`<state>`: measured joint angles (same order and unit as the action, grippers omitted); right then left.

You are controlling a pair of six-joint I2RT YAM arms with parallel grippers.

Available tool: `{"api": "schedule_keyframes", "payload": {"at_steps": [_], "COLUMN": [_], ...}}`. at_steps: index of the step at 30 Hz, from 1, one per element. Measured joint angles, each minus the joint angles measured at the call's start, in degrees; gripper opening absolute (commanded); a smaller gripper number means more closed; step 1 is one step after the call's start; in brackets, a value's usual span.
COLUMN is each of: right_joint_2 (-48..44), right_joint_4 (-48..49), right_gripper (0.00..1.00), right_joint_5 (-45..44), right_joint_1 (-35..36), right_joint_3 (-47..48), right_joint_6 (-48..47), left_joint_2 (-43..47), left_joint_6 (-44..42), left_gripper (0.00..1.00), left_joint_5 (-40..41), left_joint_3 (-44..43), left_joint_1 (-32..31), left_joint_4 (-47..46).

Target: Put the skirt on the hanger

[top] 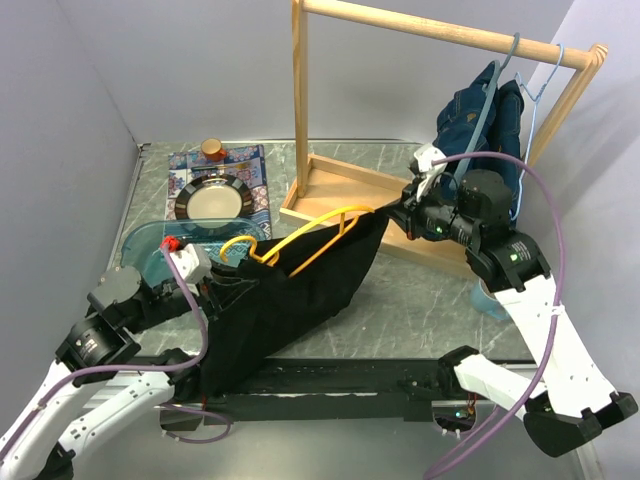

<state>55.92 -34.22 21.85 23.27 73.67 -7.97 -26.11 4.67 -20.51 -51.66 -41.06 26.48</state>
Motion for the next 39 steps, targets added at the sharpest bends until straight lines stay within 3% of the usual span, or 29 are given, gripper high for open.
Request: {"api": "schedule_keyframes", "payload": {"at_steps": [27, 34, 39], "right_joint_2": [1.25, 3.02, 4.98], "right_joint_4": [-7.56, -11.15, -12.85], "right_gripper": [0.0, 0.0, 0.0], "right_joint_5": [3.67, 6.29, 6.73], "right_joint_1": [-1.27, -1.33, -1.42], "right_joint_3": [13.18, 14.95, 11.21], "right_joint_6": [-6.12, -8.79, -10.62], "left_joint_2": [-22.71, -24.35, -23.76], "left_joint_6": [-15.13, -18.91, -23.12], "left_gripper": [0.01, 0.01, 0.01], "left_joint_5": [10.21, 11.61, 16.41], "left_joint_3": [-10.64, -12.92, -16.96], "left_joint_1": [-0.02, -0.13, -0.42], "left_joint_4": [8.63, 10.43, 12.17]}}
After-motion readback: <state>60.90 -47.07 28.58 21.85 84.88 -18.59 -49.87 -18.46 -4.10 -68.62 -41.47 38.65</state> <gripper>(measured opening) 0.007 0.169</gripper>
